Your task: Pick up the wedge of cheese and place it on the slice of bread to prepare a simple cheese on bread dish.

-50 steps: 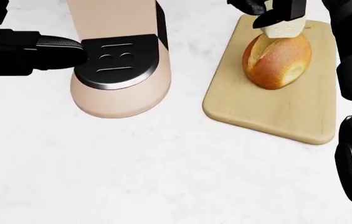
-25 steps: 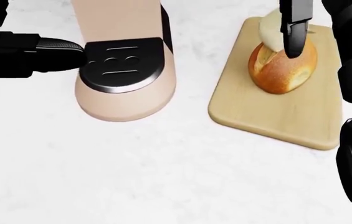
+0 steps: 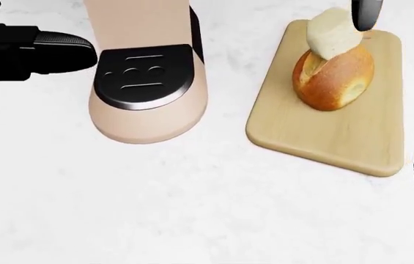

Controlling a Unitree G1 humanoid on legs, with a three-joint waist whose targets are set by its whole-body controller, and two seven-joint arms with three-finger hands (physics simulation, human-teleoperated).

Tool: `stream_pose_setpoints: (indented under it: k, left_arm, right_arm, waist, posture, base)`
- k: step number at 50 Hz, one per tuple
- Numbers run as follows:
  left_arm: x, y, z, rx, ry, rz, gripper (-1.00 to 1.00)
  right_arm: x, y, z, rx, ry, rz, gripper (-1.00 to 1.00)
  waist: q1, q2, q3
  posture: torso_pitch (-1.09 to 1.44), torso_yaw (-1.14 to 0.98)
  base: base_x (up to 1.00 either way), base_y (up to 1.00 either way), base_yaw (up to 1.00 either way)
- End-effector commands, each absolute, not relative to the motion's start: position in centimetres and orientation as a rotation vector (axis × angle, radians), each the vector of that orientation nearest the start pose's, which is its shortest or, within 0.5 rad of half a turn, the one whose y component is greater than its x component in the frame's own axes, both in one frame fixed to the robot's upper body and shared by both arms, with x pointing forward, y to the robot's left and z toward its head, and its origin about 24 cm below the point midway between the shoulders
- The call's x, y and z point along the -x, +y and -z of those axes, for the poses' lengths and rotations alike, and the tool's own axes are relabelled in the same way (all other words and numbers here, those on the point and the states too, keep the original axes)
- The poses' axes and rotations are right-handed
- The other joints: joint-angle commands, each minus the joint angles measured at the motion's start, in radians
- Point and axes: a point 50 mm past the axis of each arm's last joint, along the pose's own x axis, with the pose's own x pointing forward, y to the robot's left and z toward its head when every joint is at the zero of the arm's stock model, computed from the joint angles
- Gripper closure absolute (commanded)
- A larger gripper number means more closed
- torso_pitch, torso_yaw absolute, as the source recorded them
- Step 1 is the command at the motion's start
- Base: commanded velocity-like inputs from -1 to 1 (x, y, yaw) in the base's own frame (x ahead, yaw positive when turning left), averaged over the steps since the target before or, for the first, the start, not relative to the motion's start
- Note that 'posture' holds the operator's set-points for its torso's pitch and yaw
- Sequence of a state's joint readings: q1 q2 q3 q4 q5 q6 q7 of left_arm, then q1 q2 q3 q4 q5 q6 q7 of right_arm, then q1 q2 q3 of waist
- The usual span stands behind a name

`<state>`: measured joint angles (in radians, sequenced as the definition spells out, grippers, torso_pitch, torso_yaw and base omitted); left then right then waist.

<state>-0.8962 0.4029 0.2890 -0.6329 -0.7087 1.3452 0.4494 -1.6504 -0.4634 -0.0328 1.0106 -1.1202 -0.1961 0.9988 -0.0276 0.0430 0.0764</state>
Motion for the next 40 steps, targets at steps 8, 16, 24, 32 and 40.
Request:
stream_pose_setpoints:
  k: [8, 16, 24, 32, 40]
  left_arm:
    - [-26.1, 16.9, -32.8, -0.012, -0.285, -0.02, -1.0]
    - [-27.0, 17.0, -34.0, 0.003, -0.304, -0.03, -1.0]
    - [-27.6, 16.9, -35.0, 0.011, -0.322, -0.034, -1.0]
    - [-27.4, 17.2, -36.3, 0.013, -0.345, -0.049, -1.0]
    - [-26.9, 17.6, -37.4, 0.015, -0.37, -0.066, -1.0]
  right_arm:
    - [-37.1, -15.7, -42.0, 1.372, -0.144, -0.351, -1.0]
    - [-36.6, -16.7, -42.8, 1.205, -0.236, -0.295, -1.0]
    - [-36.4, -17.6, -43.3, 1.055, -0.31, -0.214, -1.0]
    - [-36.0, -18.2, -44.5, 1.023, -0.374, -0.134, -1.0]
    - [-35.3, -18.4, -45.7, 1.001, -0.436, -0.093, -1.0]
  waist:
    - [0.0, -0.003, -0.029]
    - [0.004, -0.006, -0.03]
    - [0.006, -0.007, -0.032]
    - [0.006, -0.007, -0.031]
    - [0.003, -0.006, -0.026]
  posture:
    - [0.0, 0.0]
    - [0.0, 0.0]
    - [0.0, 0.0]
    - [0.0, 0.0]
    - [0.0, 0.0]
  base:
    - [0.0, 0.0, 0.0]
    - [0.0, 0.0, 0.0]
    - [0.0, 0.0, 0.0]
    - [0.0, 0.0, 0.0]
    - [0.0, 0.0, 0.0]
